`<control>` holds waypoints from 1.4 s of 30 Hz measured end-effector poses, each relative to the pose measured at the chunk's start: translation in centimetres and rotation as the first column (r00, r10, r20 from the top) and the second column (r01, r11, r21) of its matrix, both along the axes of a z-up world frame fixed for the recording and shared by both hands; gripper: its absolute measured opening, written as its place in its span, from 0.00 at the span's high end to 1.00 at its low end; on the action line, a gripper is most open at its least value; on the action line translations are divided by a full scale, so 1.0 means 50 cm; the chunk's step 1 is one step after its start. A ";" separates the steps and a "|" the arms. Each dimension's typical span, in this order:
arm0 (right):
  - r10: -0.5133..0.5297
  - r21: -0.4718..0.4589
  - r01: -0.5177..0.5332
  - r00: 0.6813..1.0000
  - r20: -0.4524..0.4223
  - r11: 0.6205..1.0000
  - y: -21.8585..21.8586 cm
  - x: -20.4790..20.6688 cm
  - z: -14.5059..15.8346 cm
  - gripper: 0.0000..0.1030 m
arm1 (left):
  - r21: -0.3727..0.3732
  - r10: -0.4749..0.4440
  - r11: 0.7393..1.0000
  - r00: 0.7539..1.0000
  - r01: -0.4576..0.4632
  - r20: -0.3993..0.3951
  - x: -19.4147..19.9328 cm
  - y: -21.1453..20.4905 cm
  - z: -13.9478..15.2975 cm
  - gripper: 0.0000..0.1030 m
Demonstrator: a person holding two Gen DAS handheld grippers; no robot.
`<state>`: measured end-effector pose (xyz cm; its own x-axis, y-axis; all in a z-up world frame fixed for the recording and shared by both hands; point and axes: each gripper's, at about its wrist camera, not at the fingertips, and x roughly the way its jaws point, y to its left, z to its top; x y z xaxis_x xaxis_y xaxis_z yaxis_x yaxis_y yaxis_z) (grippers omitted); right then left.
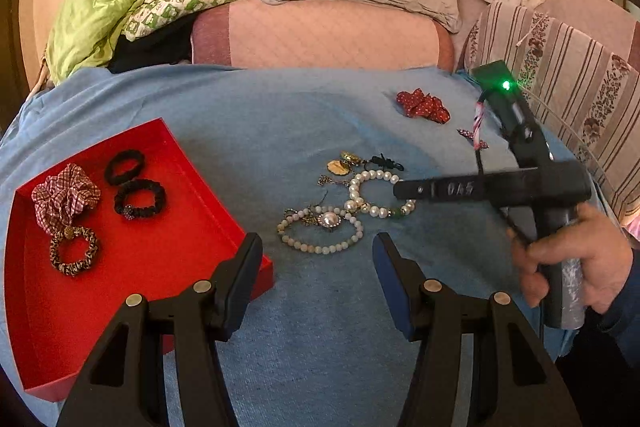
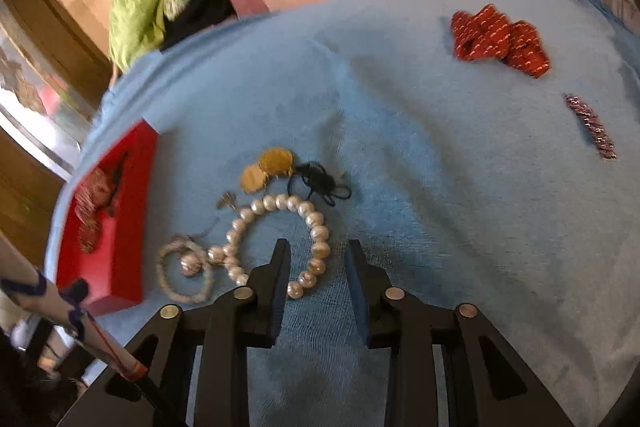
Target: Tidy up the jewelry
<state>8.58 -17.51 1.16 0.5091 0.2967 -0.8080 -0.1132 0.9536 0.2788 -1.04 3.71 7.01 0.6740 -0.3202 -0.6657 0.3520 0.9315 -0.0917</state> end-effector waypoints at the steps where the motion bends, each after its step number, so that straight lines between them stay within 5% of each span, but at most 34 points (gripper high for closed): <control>1: 0.023 -0.066 -0.021 1.000 0.018 0.998 0.014 -0.003 0.004 0.82 | -0.003 0.001 1.000 1.000 -0.001 -0.002 0.002 0.001 0.000 0.45; 6: -0.032 -0.123 0.041 0.996 0.078 0.991 -0.004 -0.031 0.035 0.90 | -0.019 -0.008 1.000 1.000 0.008 -0.021 0.006 -0.006 -0.004 0.45; 12: -0.123 0.044 0.115 0.961 0.250 0.992 -0.074 -0.097 0.127 0.90 | -0.001 -0.096 0.995 0.994 0.096 -0.046 0.011 -0.055 -0.019 0.51; 16: -0.113 0.094 0.090 0.957 0.267 0.991 -0.078 -0.112 0.142 0.90 | 0.057 -0.152 0.986 0.986 0.156 -0.071 0.030 -0.103 -0.040 0.70; 28: -0.087 0.152 0.049 0.964 0.252 0.987 -0.075 -0.113 0.144 0.90 | 0.229 -0.108 0.964 0.987 0.133 -0.117 0.088 -0.158 -0.099 0.72; 32: -0.099 0.160 0.059 0.962 0.254 0.985 -0.082 -0.112 0.145 0.90 | 0.207 -0.117 0.968 0.985 0.141 -0.124 0.092 -0.160 -0.097 0.95; 36: -0.102 0.169 0.059 0.961 0.257 0.984 -0.084 -0.113 0.147 0.90 | 0.090 -0.166 0.980 0.979 0.178 -0.119 0.084 -0.149 -0.069 0.95; 42: -0.099 0.171 0.049 0.949 0.298 0.984 -0.081 -0.125 0.162 0.90 | -0.133 -0.234 0.960 0.967 0.246 0.098 0.030 -0.099 0.059 0.95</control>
<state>2.33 -21.56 9.24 0.7485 0.3610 -0.5563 -0.1475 0.9084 0.3911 0.45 -1.26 9.96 0.6151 -0.5671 -0.5477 0.5756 0.7978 -0.1796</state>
